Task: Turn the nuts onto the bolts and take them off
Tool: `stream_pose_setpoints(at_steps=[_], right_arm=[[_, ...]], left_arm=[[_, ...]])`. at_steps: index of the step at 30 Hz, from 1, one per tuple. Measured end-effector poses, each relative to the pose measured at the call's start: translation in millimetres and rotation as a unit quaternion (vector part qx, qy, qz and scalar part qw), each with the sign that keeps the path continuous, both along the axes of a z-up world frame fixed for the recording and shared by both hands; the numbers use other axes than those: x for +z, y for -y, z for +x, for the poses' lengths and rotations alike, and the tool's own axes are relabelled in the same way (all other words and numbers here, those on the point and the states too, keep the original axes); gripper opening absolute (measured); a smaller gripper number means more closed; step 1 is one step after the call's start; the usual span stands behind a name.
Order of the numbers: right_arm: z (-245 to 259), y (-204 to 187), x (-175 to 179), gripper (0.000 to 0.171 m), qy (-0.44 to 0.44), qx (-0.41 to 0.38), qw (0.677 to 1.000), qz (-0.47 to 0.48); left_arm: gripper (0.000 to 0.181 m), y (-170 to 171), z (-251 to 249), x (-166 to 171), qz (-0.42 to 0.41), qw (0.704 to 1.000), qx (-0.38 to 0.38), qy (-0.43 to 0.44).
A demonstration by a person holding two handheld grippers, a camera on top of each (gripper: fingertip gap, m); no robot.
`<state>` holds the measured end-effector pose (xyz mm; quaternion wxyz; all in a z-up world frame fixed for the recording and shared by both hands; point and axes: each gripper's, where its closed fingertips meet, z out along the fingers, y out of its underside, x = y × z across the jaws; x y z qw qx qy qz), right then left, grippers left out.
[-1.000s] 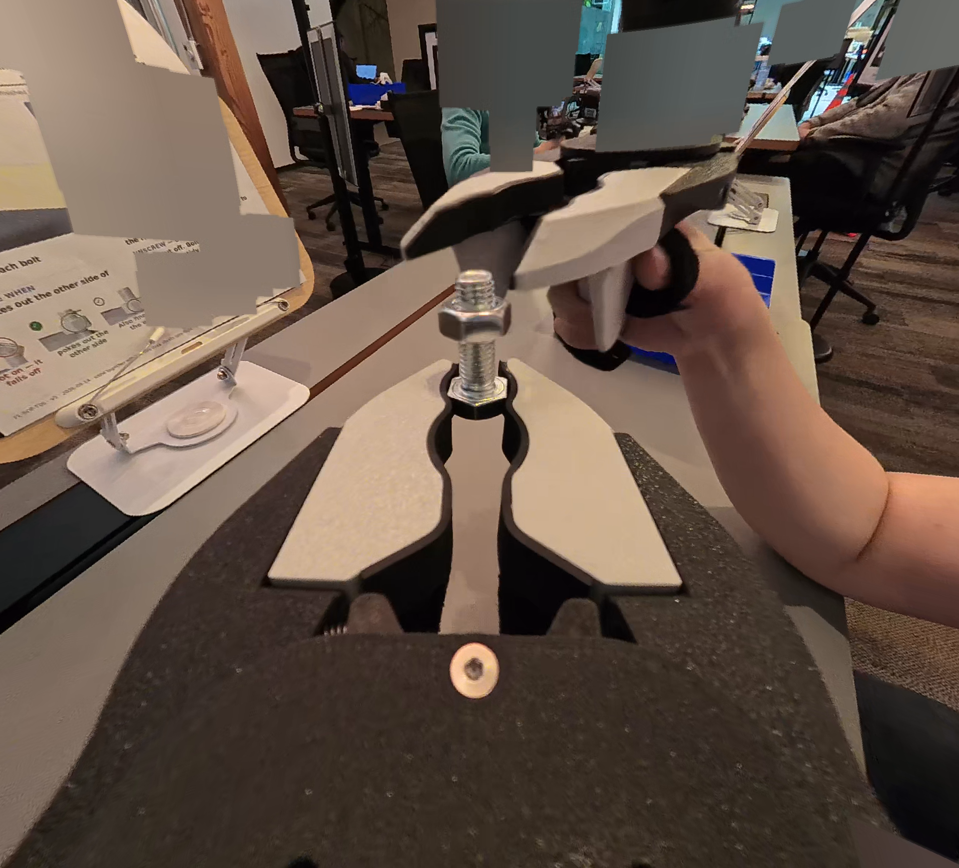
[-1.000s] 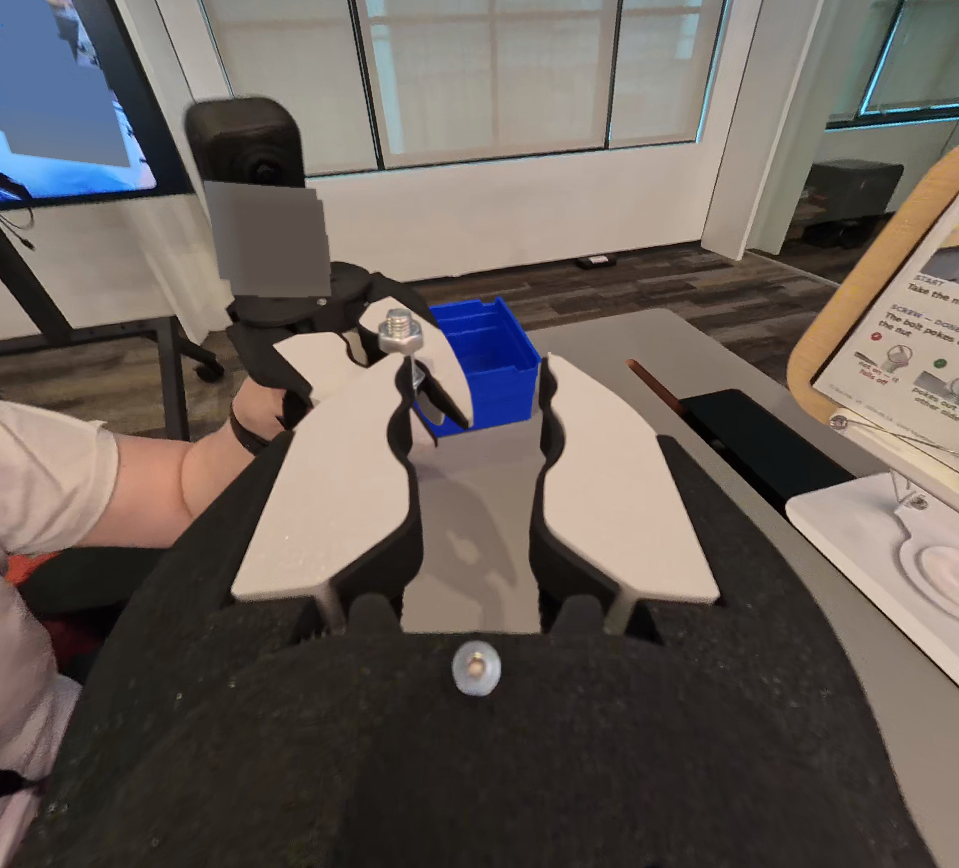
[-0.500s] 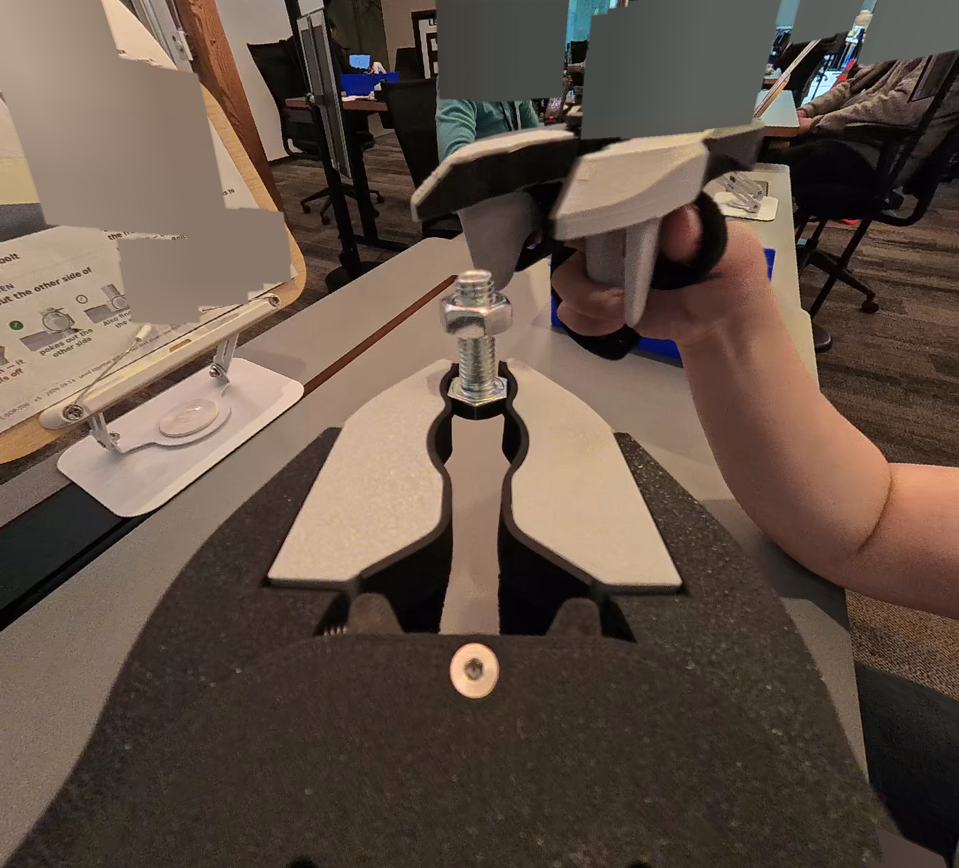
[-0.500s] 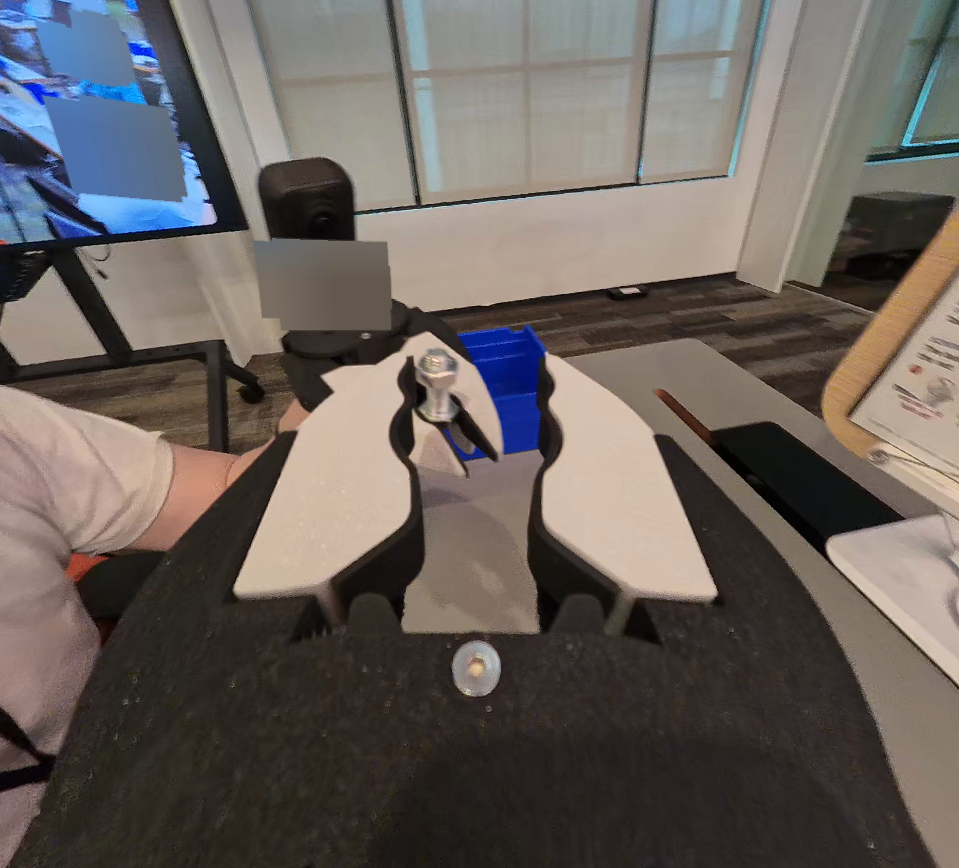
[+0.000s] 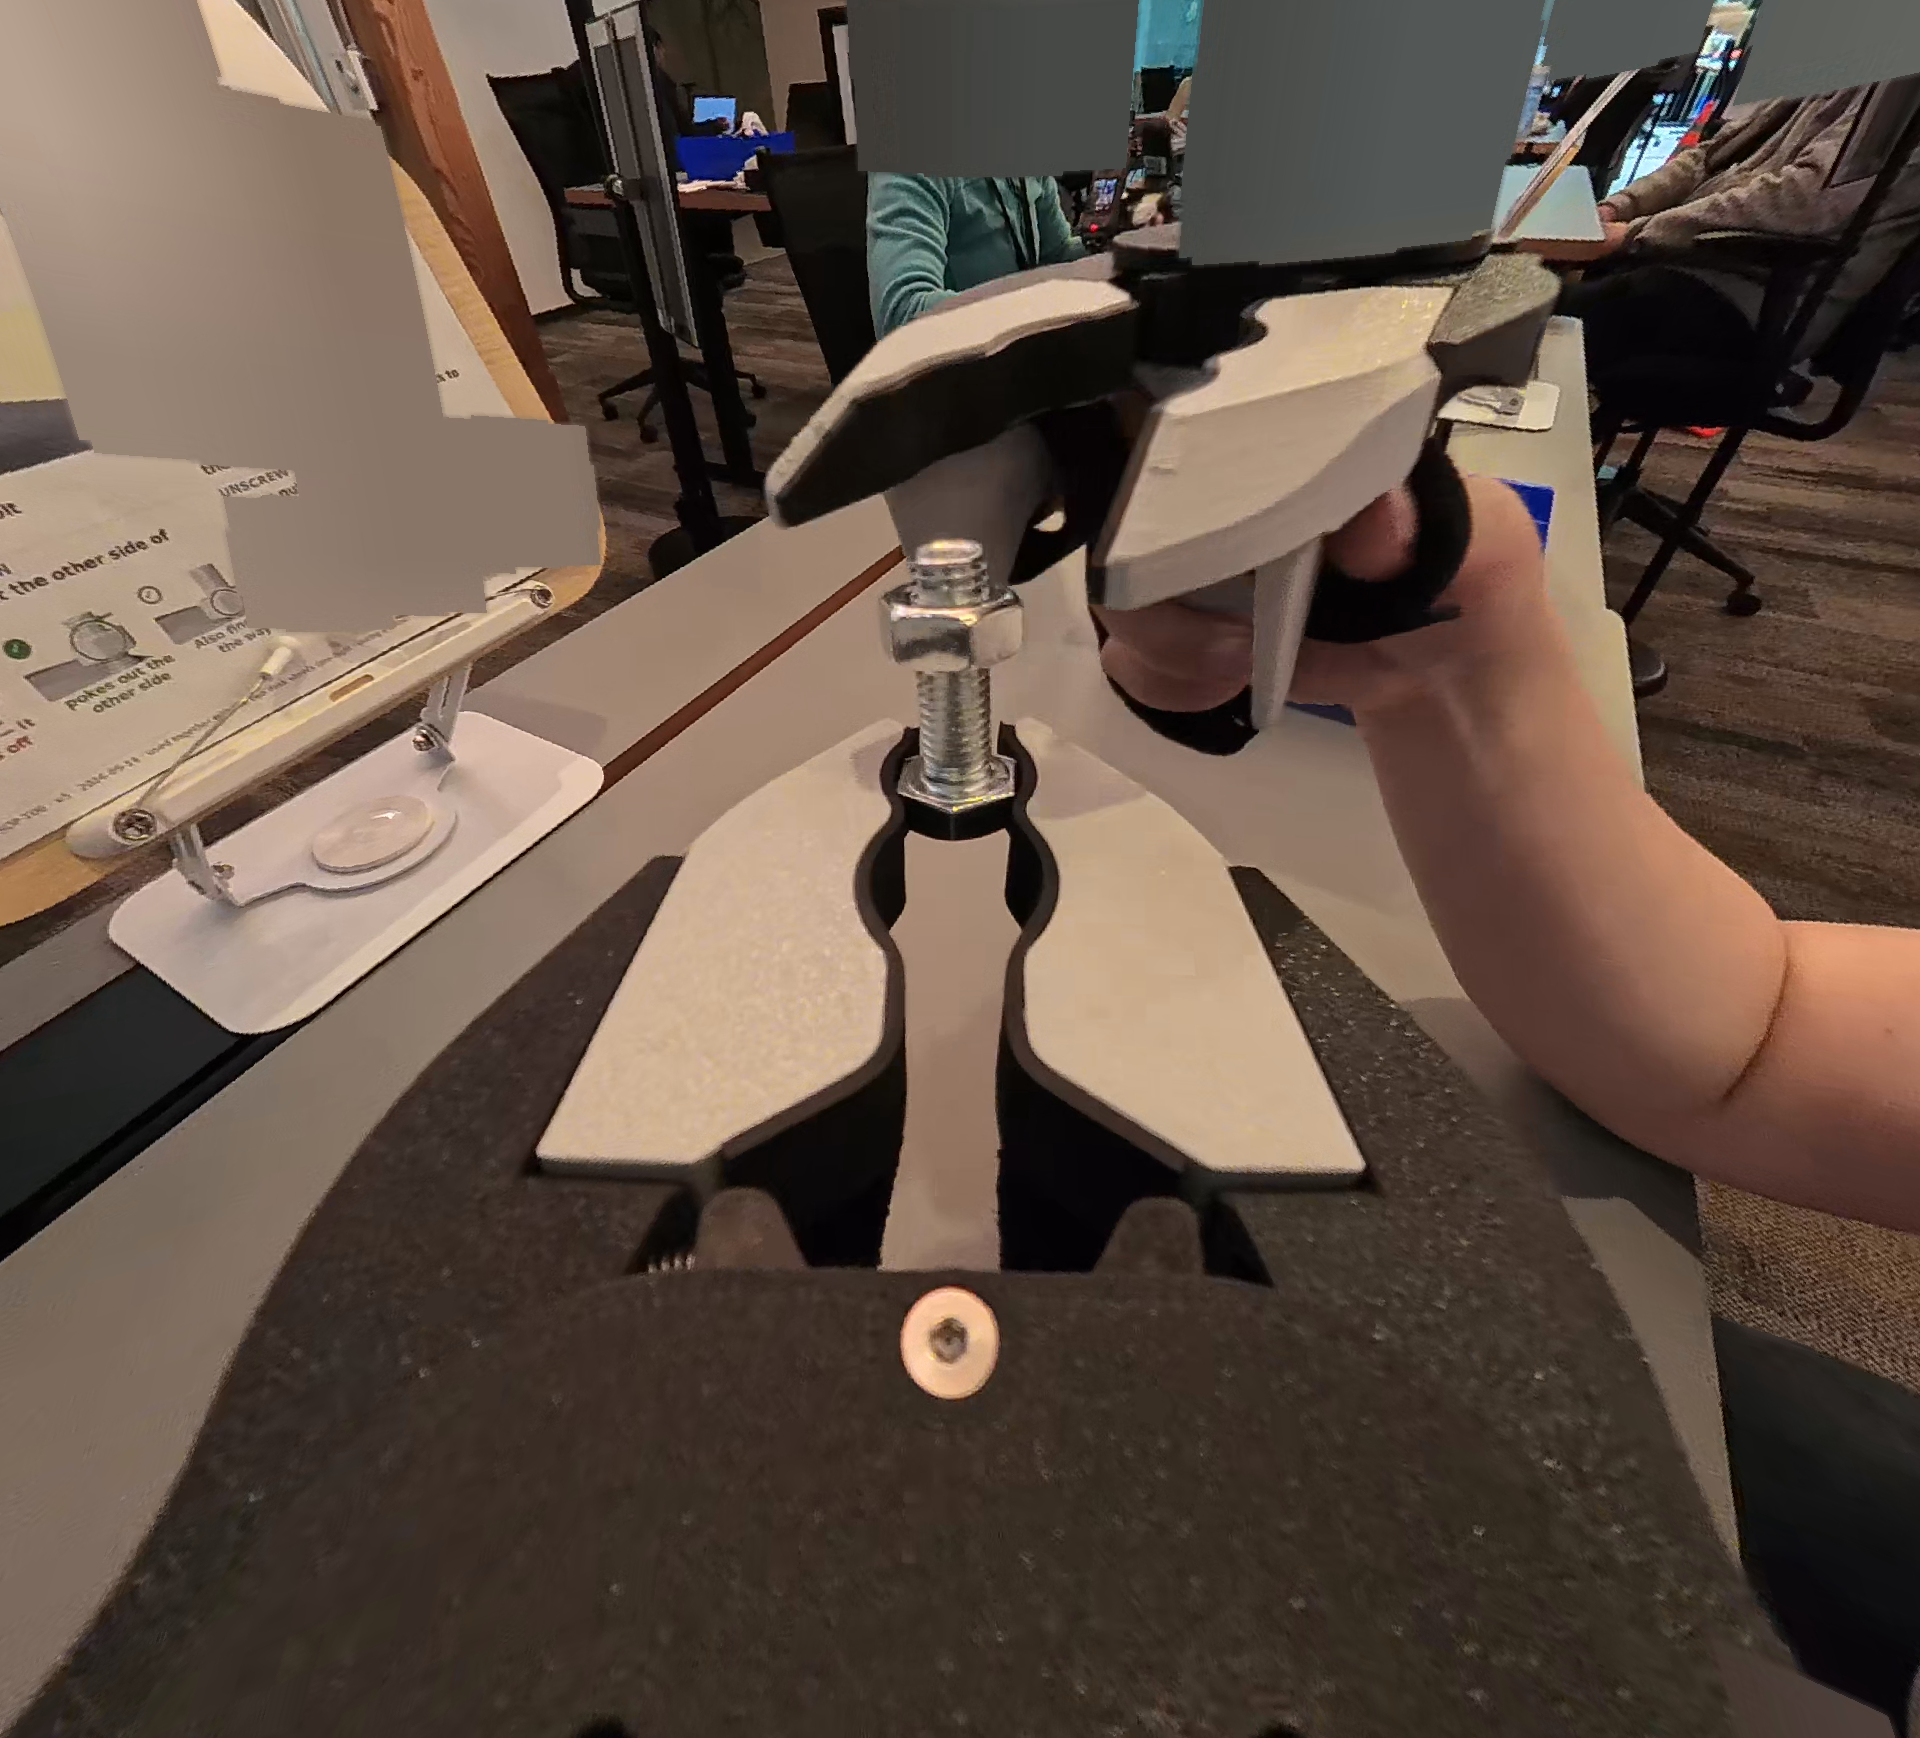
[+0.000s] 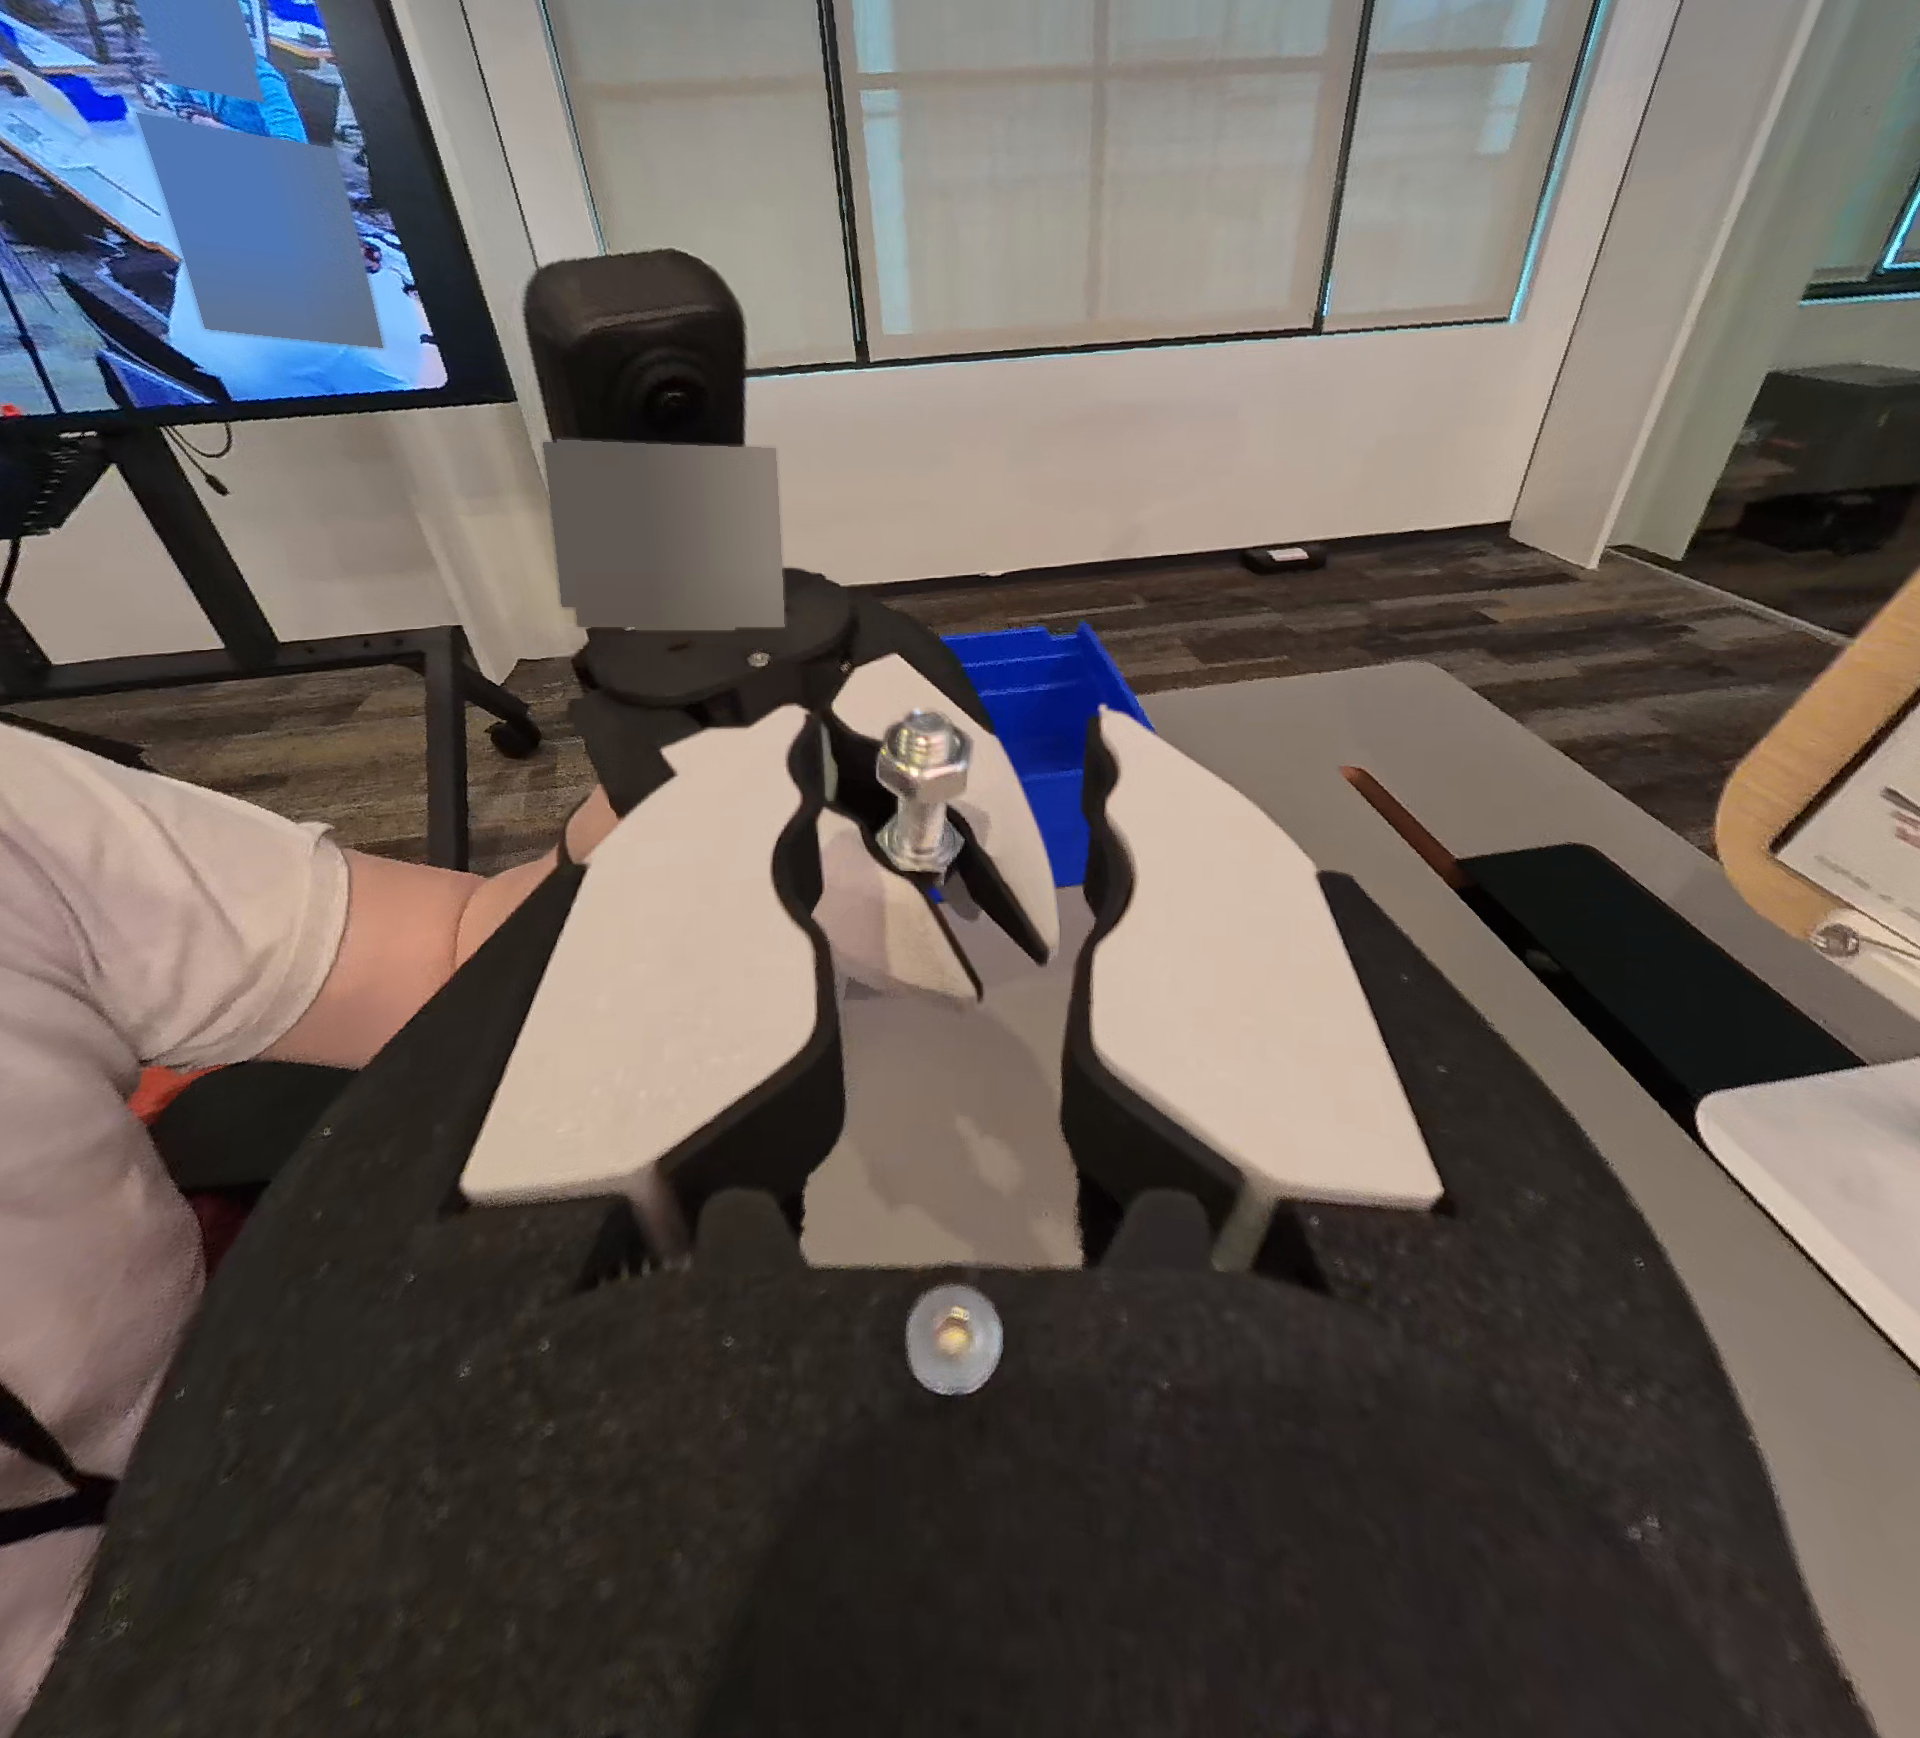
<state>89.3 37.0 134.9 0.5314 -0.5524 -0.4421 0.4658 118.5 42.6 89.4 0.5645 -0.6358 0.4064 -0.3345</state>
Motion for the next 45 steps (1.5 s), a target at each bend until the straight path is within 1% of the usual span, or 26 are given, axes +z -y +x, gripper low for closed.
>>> stream_pose_setpoints(at_steps=[3, 4, 5, 7, 8, 10, 12, 15, 18, 21, 25, 28, 30, 32, 35, 37, 40, 42, 43, 44, 45], right_arm=[[-1.8, -7.1, -7.2, 0.046, 0.018, -0.016, 1.0, 0.002], [1.4, -11.0, -8.9, 0.05, 0.019, -0.019, 1.0, -0.004], [5.6, -12.6, -8.8, 0.051, 0.014, -0.015, 1.0, -0.015], [15.5, -17.6, -4.7, 0.037, -0.002, -0.023, 0.999, -0.025], [18.4, -17.9, -1.3, 0.039, -0.012, -0.026, 0.999, -0.022], [15.6, -9.6, 2.7, 0.041, -0.018, -0.008, 1.0, -0.015], [6.0, -2.8, 0.5, 0.045, -0.005, 0.0, 1.0, -0.006], [-3.7, -7.4, -9.6, 0.047, 0.026, -0.02, 0.999, 0.01], [1.8, -11.6, -13.2, 0.053, 0.026, -0.011, 0.999, -0.013], [9.1, -15.3, -11.8, 0.047, 0.021, -0.019, 0.999, -0.02], [1.2, 0.0, -4.7, 0.05, 0.009, 0.011, 1.0, -0.012], [-0.4, -9.3, -8.7, 0.047, 0.019, -0.019, 1.0, -0.003], [6.0, -14.6, -11.9, 0.051, 0.021, -0.018, 0.999, -0.018], [17.5, -21.1, -7.2, 0.042, 0.002, -0.029, 0.999, -0.028], [18.9, -11.3, 2.8, 0.044, -0.023, -0.004, 0.999, -0.024], [10.1, -4.9, 1.8, 0.046, -0.013, 0.003, 1.0, -0.012], [0.7, -9.6, -9.8, 0.047, 0.027, -0.02, 0.999, 0.006], [3.6, -13.4, -10.8, 0.049, 0.023, -0.021, 1.0, -0.002], [6.8, -14.8, -10.6, 0.047, 0.018, -0.018, 1.0, -0.012], [10.8, -17.7, -9.2, 0.041, 0.01, -0.022, 1.0, -0.017], [13.9, -18.9, -7.2, 0.041, 0.003, -0.024, 1.0, -0.017]], left_arm=[[0.014, 2.2, 0.9, 0.8, 0.002, 1.0, -0.001, -0.001], [0.014, 0.4, -0.6, 0.7, 0.005, 1.0, 0.006, -0.004], [0.014, -1.2, -2.0, 1.1, 0.007, 1.0, 0.01, -0.004], [0.014, -1.7, -3.4, 2.3, 0.001, 1.0, 0.006, 0.004], [0.014, -1.9, -3.9, 2.5, -0.002, 1.0, 0.005, 0.006], [0.014, -2.5, -3.9, 1.7, 0.001, 1.0, 0.007, 0.002], [0.014, -1.2, -2.0, 1.4, 0.0, 1.0, 0.004, 0.003], [0.014, 1.8, 0.7, 1.2, 0.003, 1.0, 0.0, 0.0], [0.014, -0.3, -0.7, 1.4, 0.006, 1.0, 0.008, -0.002], [0.014, -2.7, -3.1, 1.3, -0.003, 1.0, 0.006, 0.004], [0.014, -3.1, -2.6, 0.9, -0.002, 1.0, 0.007, 0.002], [0.014, -1.1, -0.9, 1.2, 0.002, 1.0, 0.005, 0.001], [0.014, -2.6, -2.2, 0.9, 0.004, 1.0, 0.012, -0.002], [0.014, -3.1, -3.4, 1.7, 0.001, 1.0, 0.01, 0.002], [0.014, -4.1, -4.3, 2.0, 0.002, 1.0, 0.012, 0.002], [0.014, -3.8, -3.4, 1.9, 0.002, 1.0, 0.011, 0.002], [0.014, -1.3, -1.4, 1.8, 0.004, 1.0, 0.009, 0.0], [0.014, -2.6, -2.7, 2.7, 0.008, 1.0, 0.015, 0.001], [0.014, -2.8, -3.6, 3.4, 0.006, 1.0, 0.014, 0.004], [0.014, -2.3, -4.0, 3.5, 0.003, 1.0, 0.01, 0.005], [0.014, -2.8, -4.7, 3.9, 0.001, 1.0, 0.011, 0.006]])
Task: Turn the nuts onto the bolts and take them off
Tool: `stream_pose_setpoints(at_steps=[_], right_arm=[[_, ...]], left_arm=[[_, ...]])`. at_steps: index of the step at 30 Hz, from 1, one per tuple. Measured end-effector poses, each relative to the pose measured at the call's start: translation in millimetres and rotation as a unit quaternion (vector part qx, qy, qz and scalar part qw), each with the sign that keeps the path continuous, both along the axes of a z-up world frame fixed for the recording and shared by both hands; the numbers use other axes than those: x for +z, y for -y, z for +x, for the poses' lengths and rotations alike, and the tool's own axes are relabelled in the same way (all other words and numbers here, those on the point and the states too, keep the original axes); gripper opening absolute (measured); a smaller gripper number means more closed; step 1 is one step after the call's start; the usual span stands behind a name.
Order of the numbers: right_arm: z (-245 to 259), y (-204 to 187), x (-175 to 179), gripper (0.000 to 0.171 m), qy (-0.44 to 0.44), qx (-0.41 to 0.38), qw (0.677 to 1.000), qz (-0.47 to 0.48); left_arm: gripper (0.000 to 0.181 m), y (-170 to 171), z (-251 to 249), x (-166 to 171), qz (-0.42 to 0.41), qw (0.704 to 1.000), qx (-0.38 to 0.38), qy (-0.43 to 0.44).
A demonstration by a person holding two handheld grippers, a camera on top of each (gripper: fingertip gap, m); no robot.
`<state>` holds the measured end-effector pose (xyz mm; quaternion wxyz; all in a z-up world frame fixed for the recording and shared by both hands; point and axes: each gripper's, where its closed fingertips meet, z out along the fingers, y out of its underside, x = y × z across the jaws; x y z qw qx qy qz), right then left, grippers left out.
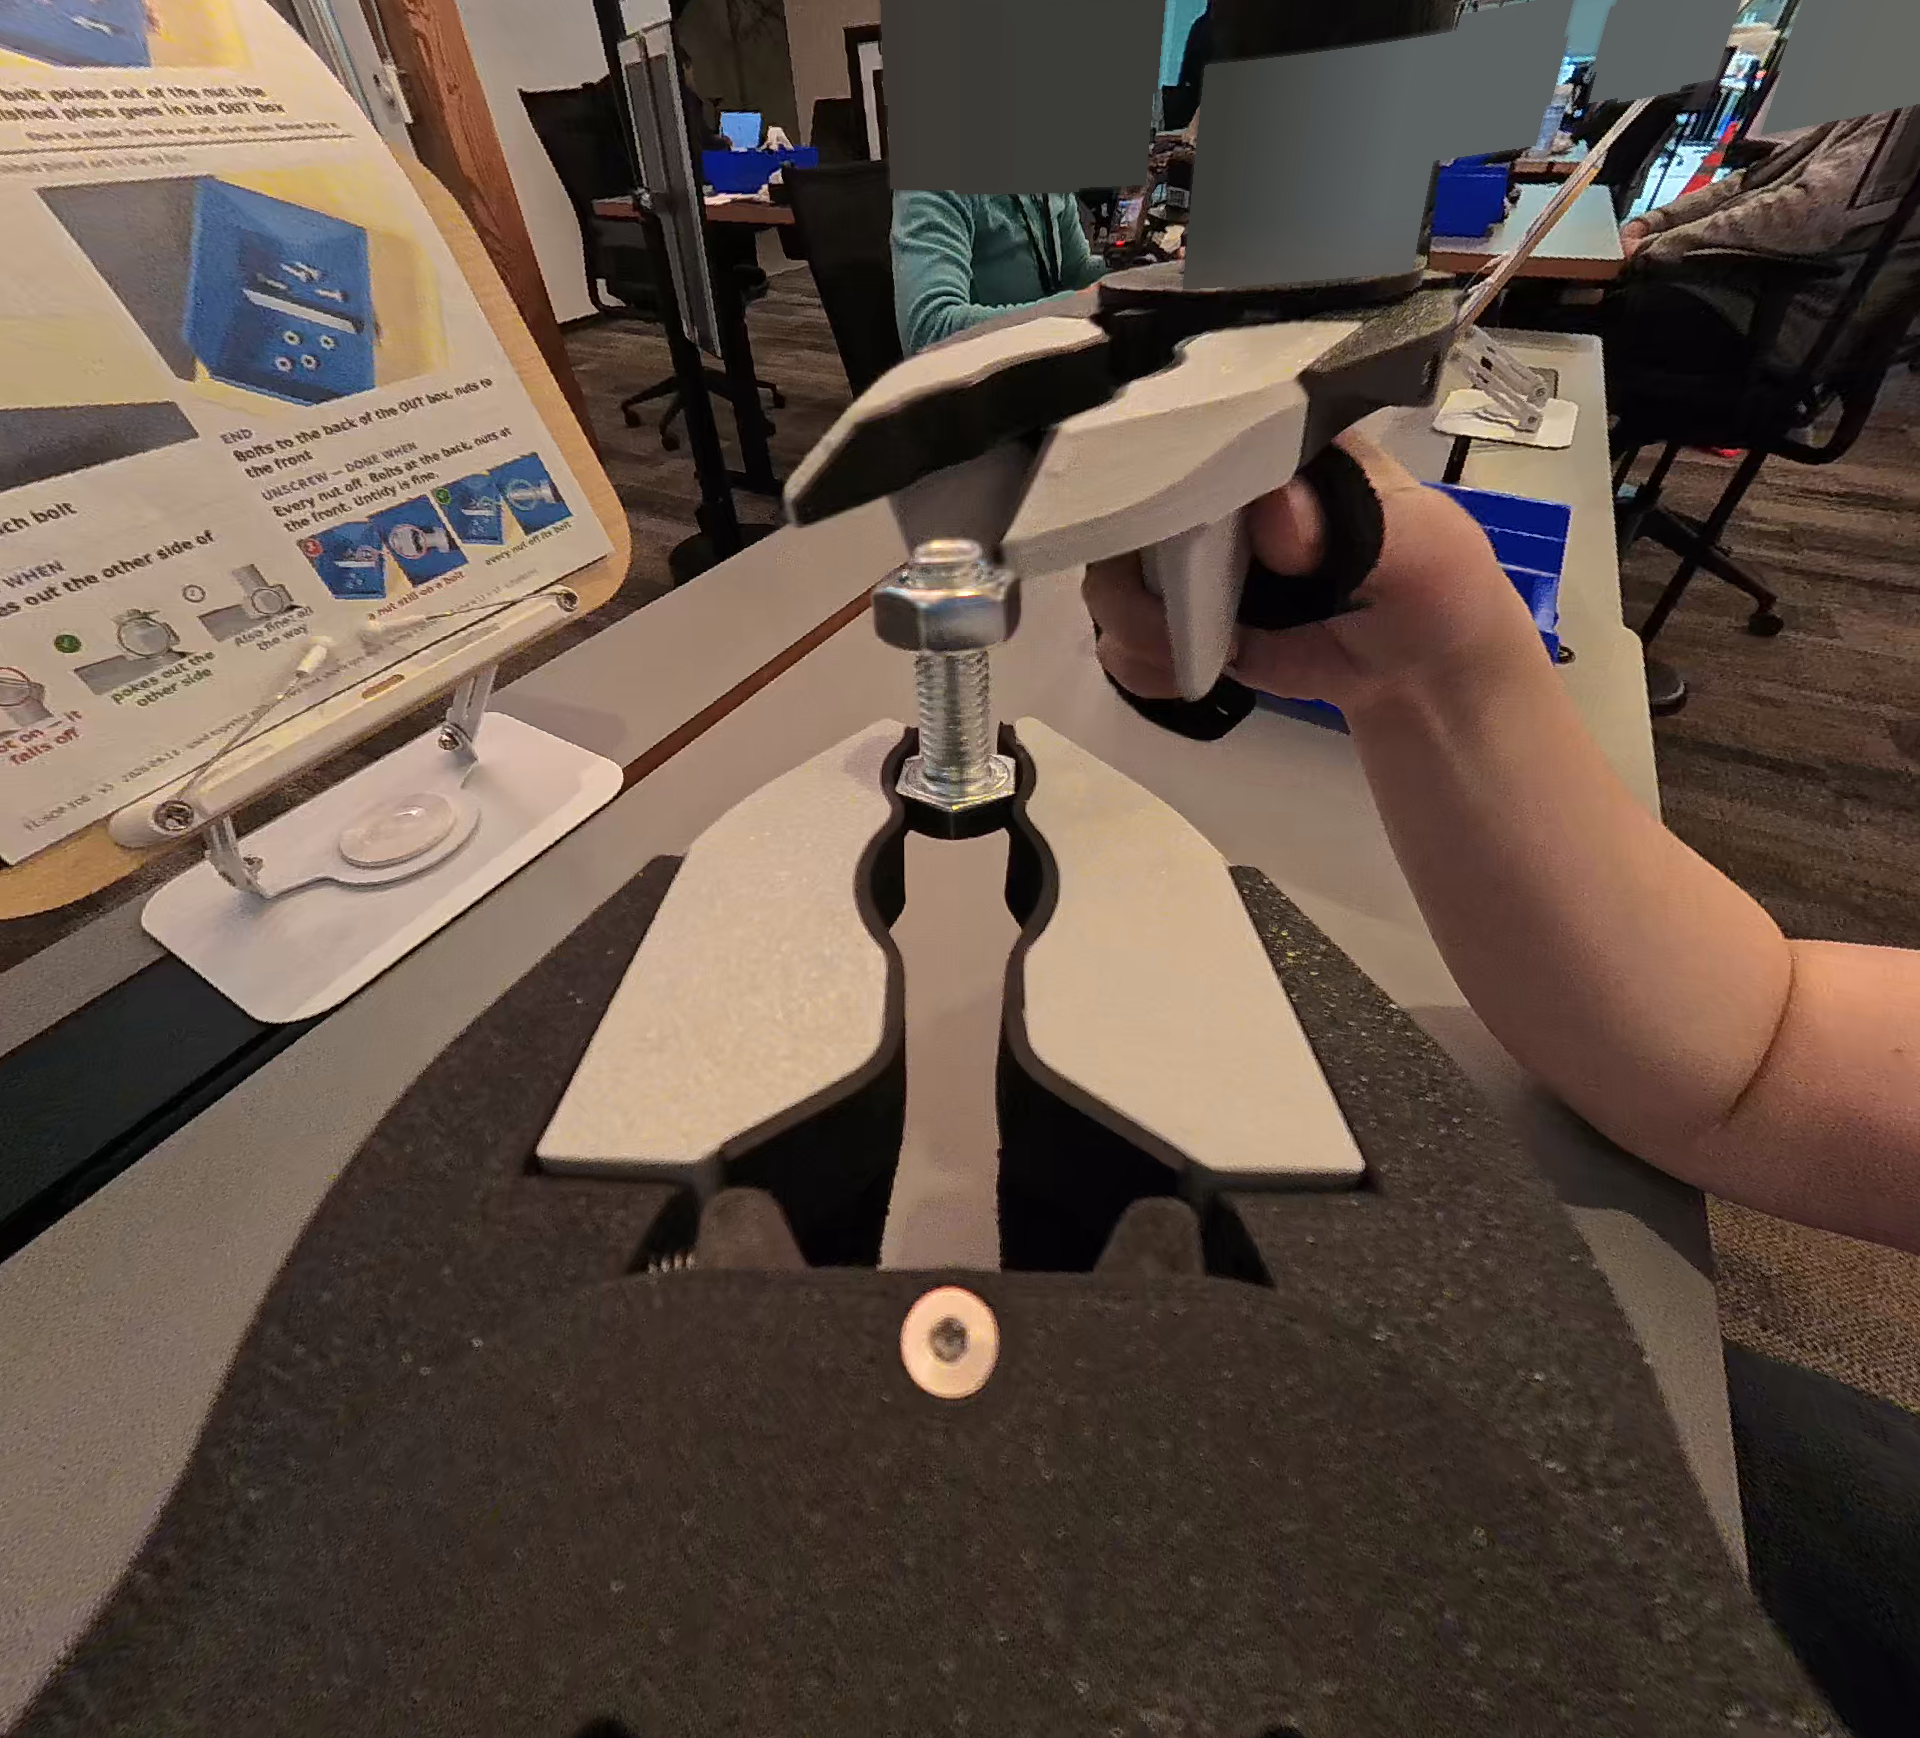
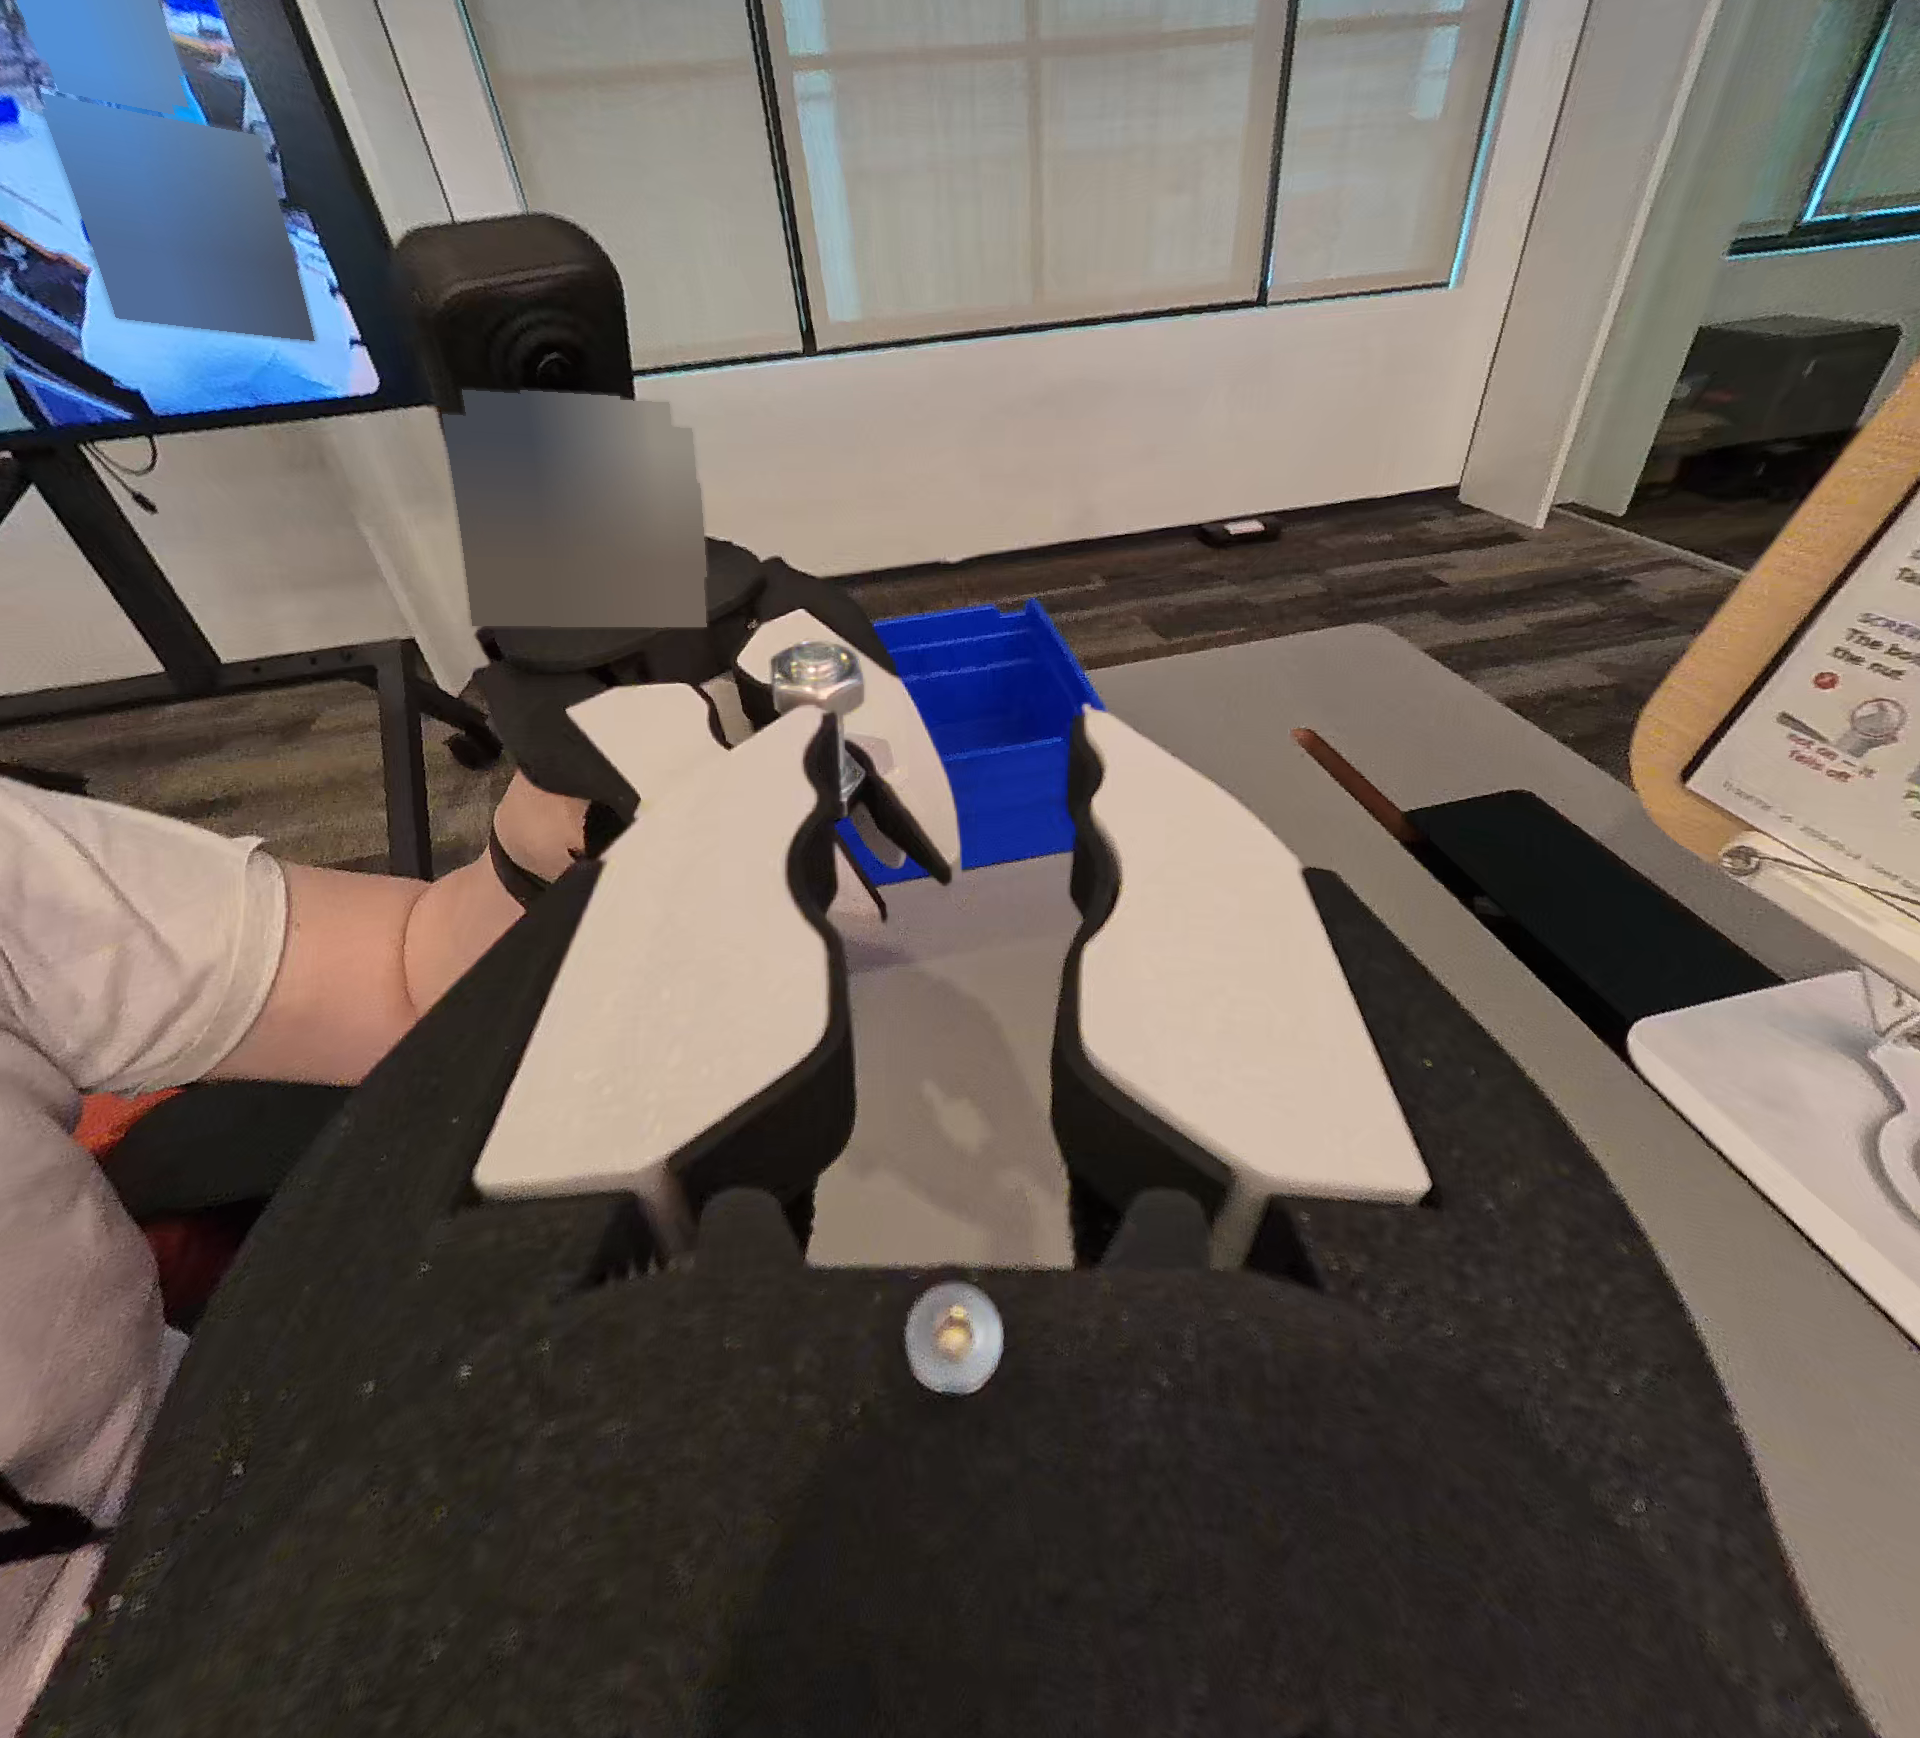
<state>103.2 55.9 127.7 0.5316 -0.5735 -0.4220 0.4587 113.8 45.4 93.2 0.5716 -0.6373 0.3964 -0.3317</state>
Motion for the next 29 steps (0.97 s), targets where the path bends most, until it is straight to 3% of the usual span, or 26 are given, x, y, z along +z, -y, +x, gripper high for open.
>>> stream_pose_setpoints(at_steps=[6, 11, 13, 19, 24, 29], right_arm=[[-12.9, 19.7, 6.1, 0.047, 0.0, 0.03, 0.999, 0.022], [-8.2, 7.4, -1.0, 0.047, 0.009, 0.012, 1.0, 0.009], [0.3, 2.8, 2.6, 0.039, -0.009, 0.01, 1.0, -0.005], [-12.0, 19.5, 6.5, 0.046, -0.014, 0.047, 0.999, 0.005], [-12.7, 7.6, -7.4, 0.05, 0.008, 0.038, 0.999, -0.02], [-9.4, 13.0, -2.4, 0.045, 0.0, 0.048, 0.999, -0.013]], left_arm=[[0.014, -0.3, 2.7, -3.3, -0.002, 1.0, -0.003, -0.005], [0.014, 1.6, 1.4, 0.0, 0.005, 1.0, 0.0, -0.003], [0.014, 1.8, 0.6, 0.7, 0.001, 1.0, -0.002, 0.0], [0.014, 1.7, 3.6, -2.8, -0.001, 1.0, -0.004, -0.005], [0.014, 2.0, 4.5, -4.9, 0.001, 1.0, 0.0, -0.012], [0.014, 1.6, 2.5, -3.3, -0.004, 1.0, -0.003, -0.006]])
